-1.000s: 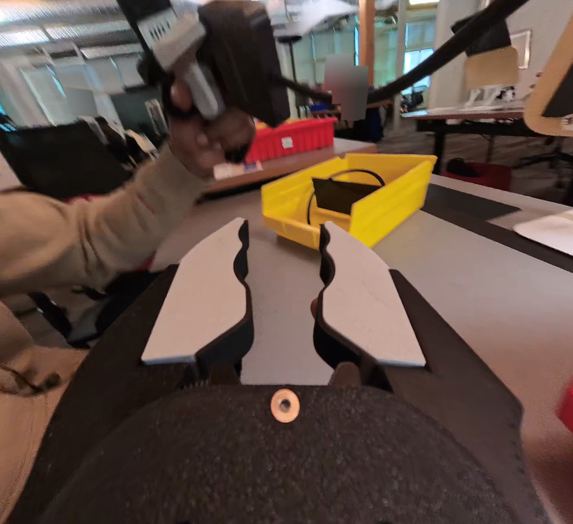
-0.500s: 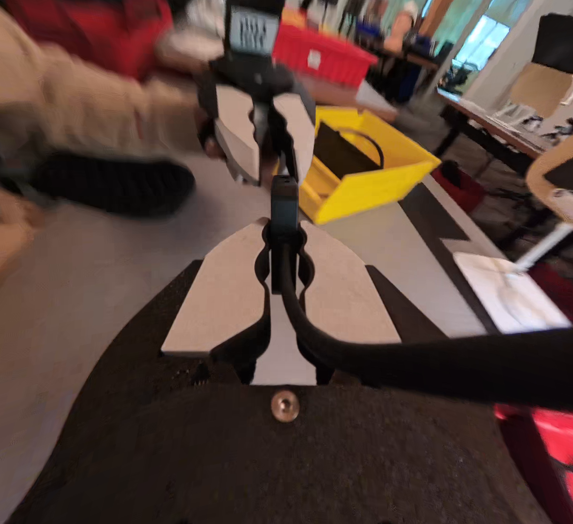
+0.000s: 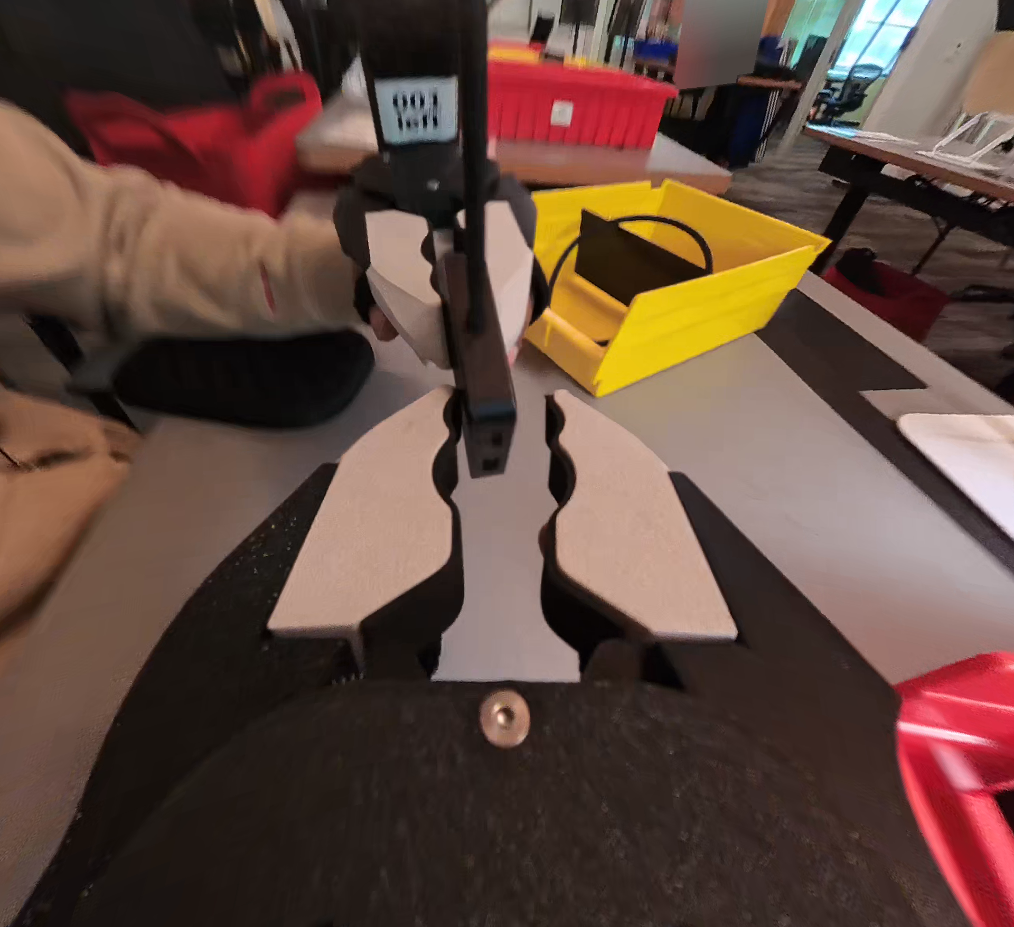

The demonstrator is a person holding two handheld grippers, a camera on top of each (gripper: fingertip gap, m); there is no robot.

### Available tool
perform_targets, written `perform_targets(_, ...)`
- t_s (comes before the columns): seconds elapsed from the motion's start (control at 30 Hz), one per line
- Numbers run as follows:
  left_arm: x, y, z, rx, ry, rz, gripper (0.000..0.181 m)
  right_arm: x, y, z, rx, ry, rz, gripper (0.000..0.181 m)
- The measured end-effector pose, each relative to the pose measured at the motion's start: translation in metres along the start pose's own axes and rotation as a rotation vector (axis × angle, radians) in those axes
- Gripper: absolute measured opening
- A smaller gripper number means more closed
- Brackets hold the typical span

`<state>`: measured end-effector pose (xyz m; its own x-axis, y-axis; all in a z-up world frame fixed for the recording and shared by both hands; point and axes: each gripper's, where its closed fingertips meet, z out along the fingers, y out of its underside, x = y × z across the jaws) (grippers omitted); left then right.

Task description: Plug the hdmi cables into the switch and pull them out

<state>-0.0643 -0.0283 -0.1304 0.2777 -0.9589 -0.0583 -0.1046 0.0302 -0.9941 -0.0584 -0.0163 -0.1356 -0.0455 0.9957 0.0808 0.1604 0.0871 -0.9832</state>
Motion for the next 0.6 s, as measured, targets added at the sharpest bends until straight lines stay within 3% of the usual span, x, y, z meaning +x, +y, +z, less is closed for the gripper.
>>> perform_targets(0.1, -0.001, -0.018, -0.004, 0.156, 0.038, -0.13, 0.015, 0.001, -0.008, -0.002, 0.14, -0.056, 0.181, 0.034)
perform_targets(0.17, 0.0, -0.019, -0.002, 0.184, 0.051, -0.167, 0.015, -0.004, -0.017, -0.001, 0.221, -0.087, 0.227, 0.033)
perform_targets(0.27, 0.004, -0.014, 0.003, 0.174, 0.059, -0.174, 0.015, -0.01, -0.026, 0.0, 0.271, -0.099, 0.21, 0.014)
perform_targets(0.47, 0.004, -0.005, 0.008, 0.107, 0.062, -0.211, 0.015, -0.01, -0.021, -0.002, 0.234, -0.099, 0.196, 0.013)
perform_targets(0.6, -0.012, -0.006, -0.007, 0.07, -0.029, -0.176, 0.022, 0.003, -0.026, -0.014, 0.272, -0.065, 0.213, 0.013)
